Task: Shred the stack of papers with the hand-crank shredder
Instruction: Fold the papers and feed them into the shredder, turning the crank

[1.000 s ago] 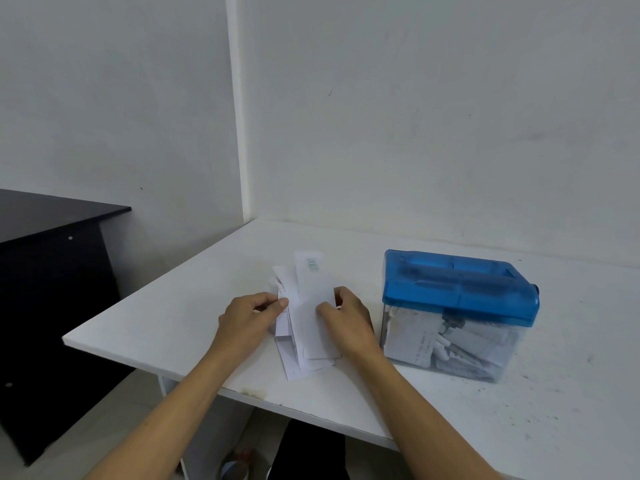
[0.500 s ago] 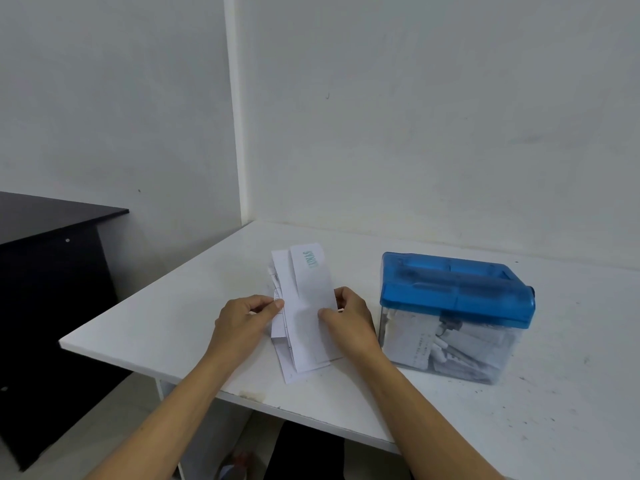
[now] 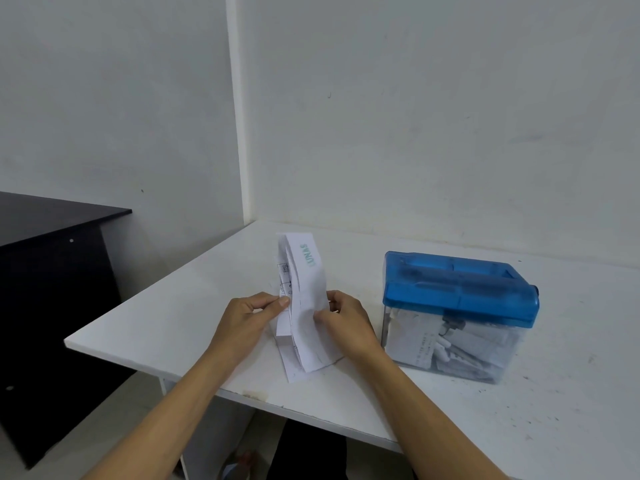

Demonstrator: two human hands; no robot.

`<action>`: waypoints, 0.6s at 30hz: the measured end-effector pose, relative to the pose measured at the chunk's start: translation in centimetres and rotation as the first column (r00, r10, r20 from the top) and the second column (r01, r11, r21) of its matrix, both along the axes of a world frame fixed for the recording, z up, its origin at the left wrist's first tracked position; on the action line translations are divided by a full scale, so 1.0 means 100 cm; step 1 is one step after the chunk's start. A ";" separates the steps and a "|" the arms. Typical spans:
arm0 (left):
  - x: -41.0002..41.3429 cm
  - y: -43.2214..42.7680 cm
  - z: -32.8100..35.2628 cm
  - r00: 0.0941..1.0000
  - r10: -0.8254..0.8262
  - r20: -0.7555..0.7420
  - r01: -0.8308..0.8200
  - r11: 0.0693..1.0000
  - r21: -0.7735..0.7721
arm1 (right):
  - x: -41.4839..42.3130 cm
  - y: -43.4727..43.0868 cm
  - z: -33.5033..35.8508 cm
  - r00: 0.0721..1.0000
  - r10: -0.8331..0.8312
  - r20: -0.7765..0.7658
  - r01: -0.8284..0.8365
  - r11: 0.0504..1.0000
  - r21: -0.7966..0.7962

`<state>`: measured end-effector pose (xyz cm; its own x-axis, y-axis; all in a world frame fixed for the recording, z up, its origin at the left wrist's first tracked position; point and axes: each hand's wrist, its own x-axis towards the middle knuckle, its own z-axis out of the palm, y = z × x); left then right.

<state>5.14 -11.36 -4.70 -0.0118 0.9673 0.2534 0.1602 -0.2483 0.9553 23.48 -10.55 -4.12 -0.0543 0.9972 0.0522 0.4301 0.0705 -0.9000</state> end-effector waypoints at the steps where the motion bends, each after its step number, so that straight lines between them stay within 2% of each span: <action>1: 0.000 0.000 0.000 1.000 -0.003 0.008 0.003 1.000 -0.006 | 0.000 0.000 0.000 1.000 0.000 -0.007 0.000 1.000 0.000; 4: 0.000 0.000 -0.001 0.999 0.033 -0.025 -0.033 0.999 -0.006 | 0.001 0.002 -0.001 1.000 -0.007 -0.016 0.007 1.000 0.003; 7: 0.001 0.003 -0.004 0.977 0.144 -0.157 -0.144 0.990 0.012 | 0.001 0.003 -0.002 1.000 -0.020 -0.008 0.020 1.000 0.015; 12: 0.003 0.008 -0.011 0.897 0.309 -0.317 -0.318 0.948 0.025 | 0.001 0.004 -0.004 0.997 -0.066 -0.036 0.068 0.996 0.059; 16: 0.008 0.010 -0.013 0.760 0.326 -0.563 -0.359 0.932 0.056 | 0.002 0.003 -0.004 0.990 -0.101 -0.103 0.109 0.991 0.074; 18: 0.010 0.012 -0.015 0.760 0.350 -0.548 -0.372 0.925 0.074 | 0.003 0.004 -0.003 0.982 -0.113 -0.151 0.127 0.988 0.089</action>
